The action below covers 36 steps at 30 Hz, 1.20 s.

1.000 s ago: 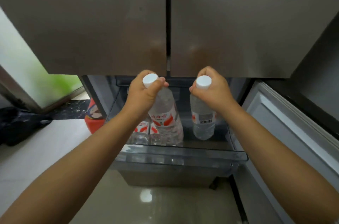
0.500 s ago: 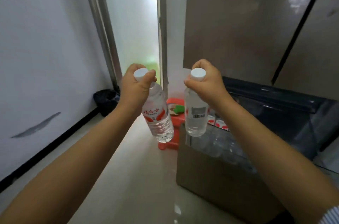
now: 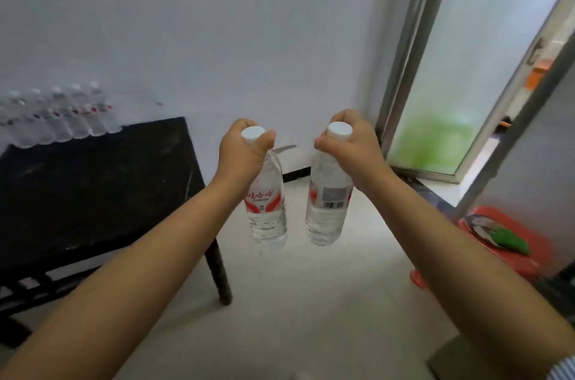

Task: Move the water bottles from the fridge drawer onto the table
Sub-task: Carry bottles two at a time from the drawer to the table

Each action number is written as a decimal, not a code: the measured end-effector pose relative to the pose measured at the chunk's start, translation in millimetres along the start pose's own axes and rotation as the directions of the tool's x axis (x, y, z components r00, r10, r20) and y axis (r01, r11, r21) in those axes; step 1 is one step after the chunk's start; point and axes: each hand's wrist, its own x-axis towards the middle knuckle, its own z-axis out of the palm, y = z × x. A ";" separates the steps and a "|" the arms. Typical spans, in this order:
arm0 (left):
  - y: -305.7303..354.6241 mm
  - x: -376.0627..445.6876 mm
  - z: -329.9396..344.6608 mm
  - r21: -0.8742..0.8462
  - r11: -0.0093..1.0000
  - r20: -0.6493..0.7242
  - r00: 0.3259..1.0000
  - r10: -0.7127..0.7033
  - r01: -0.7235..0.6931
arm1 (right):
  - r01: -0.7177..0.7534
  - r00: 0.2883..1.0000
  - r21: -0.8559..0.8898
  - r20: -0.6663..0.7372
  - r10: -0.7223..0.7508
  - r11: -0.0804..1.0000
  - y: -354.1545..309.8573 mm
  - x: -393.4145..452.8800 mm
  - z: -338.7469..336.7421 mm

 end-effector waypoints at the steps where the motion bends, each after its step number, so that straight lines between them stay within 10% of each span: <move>1: -8.6 8.3 -19.0 0.018 1.000 -0.043 0.999 -0.019 0.020 | 0.005 0.999 0.010 0.044 -0.005 1.000 -2.5 9.9 22.1; 21: -139.3 263.9 -331.1 0.179 0.941 -0.607 0.785 -0.123 0.287 | 0.043 0.861 0.188 0.491 -0.131 0.981 -49.2 251.6 441.6; 36: -259.9 501.5 -502.4 0.299 0.933 -0.349 0.933 -0.090 0.201 | -0.091 0.976 0.079 0.205 0.073 0.993 -17.5 394.3 674.7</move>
